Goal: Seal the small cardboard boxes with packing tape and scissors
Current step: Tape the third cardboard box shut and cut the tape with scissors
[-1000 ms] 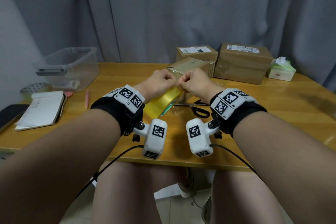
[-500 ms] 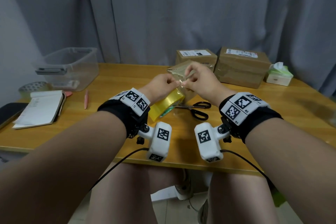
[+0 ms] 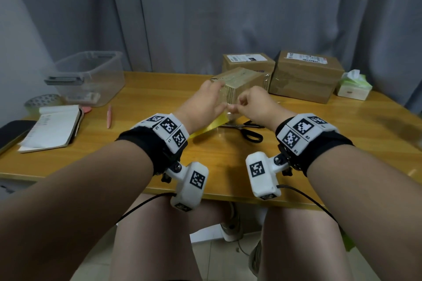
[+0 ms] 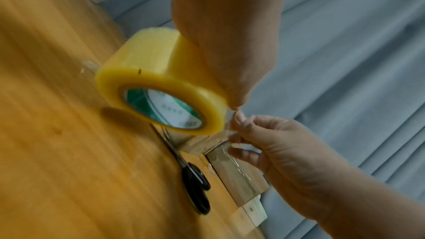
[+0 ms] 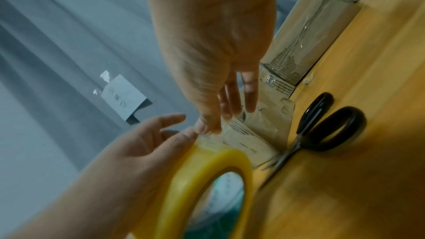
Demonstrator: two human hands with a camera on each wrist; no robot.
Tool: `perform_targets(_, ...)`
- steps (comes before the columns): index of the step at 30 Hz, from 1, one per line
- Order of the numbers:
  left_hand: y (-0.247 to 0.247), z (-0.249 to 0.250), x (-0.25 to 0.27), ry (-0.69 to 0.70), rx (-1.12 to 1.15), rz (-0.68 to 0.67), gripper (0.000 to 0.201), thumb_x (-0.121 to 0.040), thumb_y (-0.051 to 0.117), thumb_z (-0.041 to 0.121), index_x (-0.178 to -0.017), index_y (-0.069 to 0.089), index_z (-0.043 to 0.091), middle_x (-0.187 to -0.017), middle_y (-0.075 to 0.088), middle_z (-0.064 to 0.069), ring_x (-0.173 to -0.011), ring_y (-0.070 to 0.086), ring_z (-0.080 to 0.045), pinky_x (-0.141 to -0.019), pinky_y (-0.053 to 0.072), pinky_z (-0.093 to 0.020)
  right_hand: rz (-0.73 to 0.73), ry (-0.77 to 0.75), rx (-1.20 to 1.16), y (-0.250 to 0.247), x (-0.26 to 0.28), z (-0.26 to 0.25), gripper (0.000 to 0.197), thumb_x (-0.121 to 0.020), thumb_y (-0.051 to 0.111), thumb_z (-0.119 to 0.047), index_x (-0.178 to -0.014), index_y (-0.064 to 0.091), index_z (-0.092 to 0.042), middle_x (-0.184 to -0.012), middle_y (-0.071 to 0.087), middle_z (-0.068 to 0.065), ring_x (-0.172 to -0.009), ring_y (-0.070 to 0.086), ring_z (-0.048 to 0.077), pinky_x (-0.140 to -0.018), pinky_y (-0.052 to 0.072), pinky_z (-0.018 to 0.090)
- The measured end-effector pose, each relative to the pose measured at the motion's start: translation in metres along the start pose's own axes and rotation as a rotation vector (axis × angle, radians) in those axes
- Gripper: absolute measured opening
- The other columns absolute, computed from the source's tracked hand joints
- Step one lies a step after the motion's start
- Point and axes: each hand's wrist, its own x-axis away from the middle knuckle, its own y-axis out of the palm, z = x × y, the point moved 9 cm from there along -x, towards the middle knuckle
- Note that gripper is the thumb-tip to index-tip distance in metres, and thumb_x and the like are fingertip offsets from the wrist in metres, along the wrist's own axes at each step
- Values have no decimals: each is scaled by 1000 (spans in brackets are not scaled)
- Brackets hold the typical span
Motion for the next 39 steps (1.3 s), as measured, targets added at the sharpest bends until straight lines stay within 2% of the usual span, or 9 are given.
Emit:
perform_targets(6, 58, 3, 17, 98, -196, -429, 21, -90, 61, 30, -96, 46, 17, -98, 49, -2, -87, 51, -21, -69, 36, -27, -5, 56, 50, 1, 4, 40, 42, -100, 47, -30, -95, 68, 6, -87, 68, 22, -79, 63, 32, -77, 52, 43)
perform_targets(9, 46, 1, -4, -10, -117, -339, 23, -93, 56, 36, -88, 53, 13, -87, 54, -4, -81, 52, -21, -64, 40, -30, 75, 27, 28, -14, -2, 47, 32, -100, 46, -25, -107, 68, -2, -101, 68, 12, -96, 61, 28, -81, 46, 33)
perform_targets(13, 13, -23, -48, -215, 40, 29, 43, -99, 42, 35, -125, 51, 2, -123, 45, -14, -114, 48, -31, -102, 37, -37, 212, -42, 62, -36, -21, 47, 31, -101, 42, -17, -121, 62, -7, -122, 57, 10, -115, 51, 23, -98, 39, 32)
perform_targets(18, 58, -44, -86, -510, 151, -127, 62, -101, 21, 45, -152, 3, 13, -158, -8, -14, -145, -10, -32, -116, 1, -49, 60, -85, 143, -29, -75, 38, 46, -100, 32, -12, -145, 39, -13, -155, 31, 3, -145, 20, 18, -119, 4, 39)
perform_targets(23, 72, -67, -93, -637, 350, -208, 69, -100, 39, 37, -152, -4, 23, -154, -29, -11, -144, -8, -38, -117, 7, -48, -274, -82, 483, -4, -104, 60, 53, -102, 12, -48, -151, 25, -31, -159, 19, -9, -148, 9, 13, -114, -11, 50)
perform_targets(27, 66, -86, -82, -879, 679, -128, 94, -90, 62, 32, -151, -9, 19, -156, 18, -14, -131, 38, -36, -99, 45, -47, -197, 59, 315, -24, -116, 84, 53, -103, 28, -43, -150, 27, -20, -156, 27, 4, -144, 23, 24, -117, 14, 42)
perform_targets(30, 64, -75, -73, -936, 908, -159, 42, -93, 59, 21, -130, 43, 10, -112, 63, -10, -91, 62, -22, -86, 52, -44, -107, 248, -88, -29, -119, 92, 56, -95, 56, -31, -143, 41, -5, -143, 46, 9, -130, 44, 24, -108, 35, 33)
perform_targets(34, 51, -70, -69, -881, 921, -208, 8, -93, 51, 4, -88, 50, 9, -84, 58, -13, -71, 57, -24, -78, 50, -43, -190, 367, -341, -21, -110, 97, 40, -82, 72, -12, -120, 61, -8, -119, 64, 8, -109, 59, 22, -98, 48, 36)
perform_targets(39, -7, -95, -75, -732, 883, 47, 38, -86, 56, 3, -117, 39, 17, -86, 52, -5, -67, 51, -13, -49, 43, -24, -142, 353, -778, -15, -99, 65, 47, -81, 73, -18, -123, 52, -11, -121, 61, 9, -111, 59, 27, -95, 50, 47)
